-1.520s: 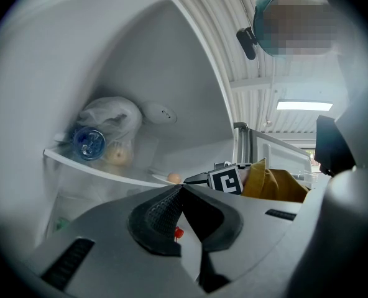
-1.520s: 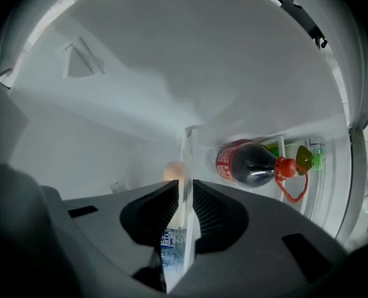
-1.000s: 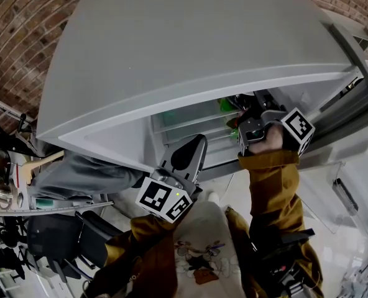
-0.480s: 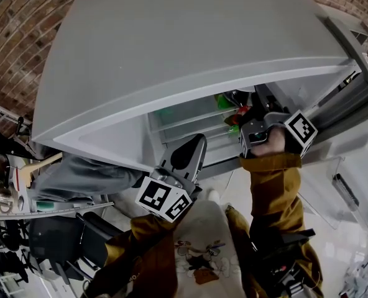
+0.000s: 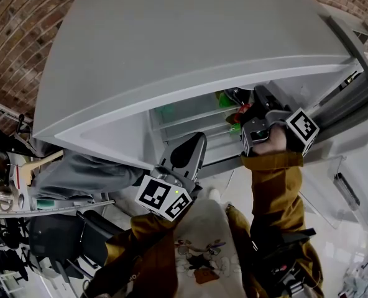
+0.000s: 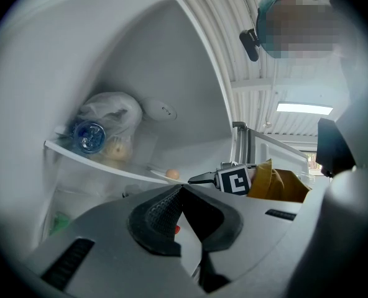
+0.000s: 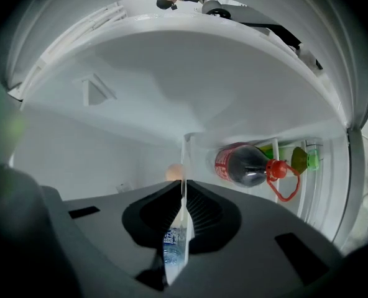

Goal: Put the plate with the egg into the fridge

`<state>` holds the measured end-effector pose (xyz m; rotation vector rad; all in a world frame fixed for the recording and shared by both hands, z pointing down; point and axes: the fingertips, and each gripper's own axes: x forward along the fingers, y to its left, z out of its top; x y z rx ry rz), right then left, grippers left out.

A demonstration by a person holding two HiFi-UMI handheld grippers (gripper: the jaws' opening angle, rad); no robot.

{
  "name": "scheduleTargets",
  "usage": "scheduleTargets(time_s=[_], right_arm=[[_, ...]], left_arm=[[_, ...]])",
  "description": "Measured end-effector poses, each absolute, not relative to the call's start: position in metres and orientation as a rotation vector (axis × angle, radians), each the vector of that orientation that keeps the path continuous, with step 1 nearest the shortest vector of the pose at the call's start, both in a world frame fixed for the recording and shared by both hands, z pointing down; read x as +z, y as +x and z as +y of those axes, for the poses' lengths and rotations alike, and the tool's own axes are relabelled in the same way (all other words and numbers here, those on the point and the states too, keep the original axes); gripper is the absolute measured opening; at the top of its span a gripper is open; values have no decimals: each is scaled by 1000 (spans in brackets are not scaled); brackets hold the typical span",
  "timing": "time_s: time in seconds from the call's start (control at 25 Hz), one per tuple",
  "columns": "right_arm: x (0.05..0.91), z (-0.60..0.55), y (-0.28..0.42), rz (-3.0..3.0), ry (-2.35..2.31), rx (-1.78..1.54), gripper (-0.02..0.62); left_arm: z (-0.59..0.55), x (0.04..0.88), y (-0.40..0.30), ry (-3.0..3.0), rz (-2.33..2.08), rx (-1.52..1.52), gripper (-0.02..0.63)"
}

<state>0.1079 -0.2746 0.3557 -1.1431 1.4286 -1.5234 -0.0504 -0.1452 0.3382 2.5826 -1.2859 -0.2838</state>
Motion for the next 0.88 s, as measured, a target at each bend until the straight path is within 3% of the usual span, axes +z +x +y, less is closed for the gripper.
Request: scheduleTargets(time_s=[0.88], right_arm=[[345,-280,102,1419,-1068,-1502,17]], left_arm=[[-147,336,-59,2568,-1307,-298,6]])
